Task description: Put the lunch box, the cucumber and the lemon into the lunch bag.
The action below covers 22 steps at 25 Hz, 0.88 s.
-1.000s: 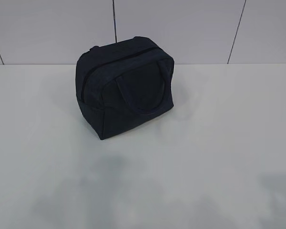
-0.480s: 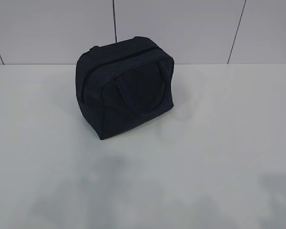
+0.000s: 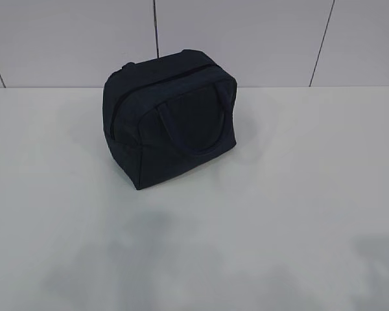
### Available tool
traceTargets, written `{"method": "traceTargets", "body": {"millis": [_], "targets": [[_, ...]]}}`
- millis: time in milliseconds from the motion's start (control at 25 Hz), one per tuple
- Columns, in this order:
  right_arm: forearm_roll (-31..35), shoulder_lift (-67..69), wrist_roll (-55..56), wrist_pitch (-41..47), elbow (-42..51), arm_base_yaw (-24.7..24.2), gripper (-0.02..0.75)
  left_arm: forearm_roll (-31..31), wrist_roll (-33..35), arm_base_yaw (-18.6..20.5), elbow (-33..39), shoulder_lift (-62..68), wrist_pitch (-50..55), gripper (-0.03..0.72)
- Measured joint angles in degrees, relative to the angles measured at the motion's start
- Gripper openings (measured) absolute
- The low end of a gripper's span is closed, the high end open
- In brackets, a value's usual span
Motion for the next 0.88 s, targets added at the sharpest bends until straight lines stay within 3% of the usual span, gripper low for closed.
{"method": "traceTargets", "body": {"millis": [880], "targets": [[0.0,0.0,0.0,0.0,0.0,0.0,0.433,0.0,0.0,0.0,0.0,0.0,0.0,0.236]]}}
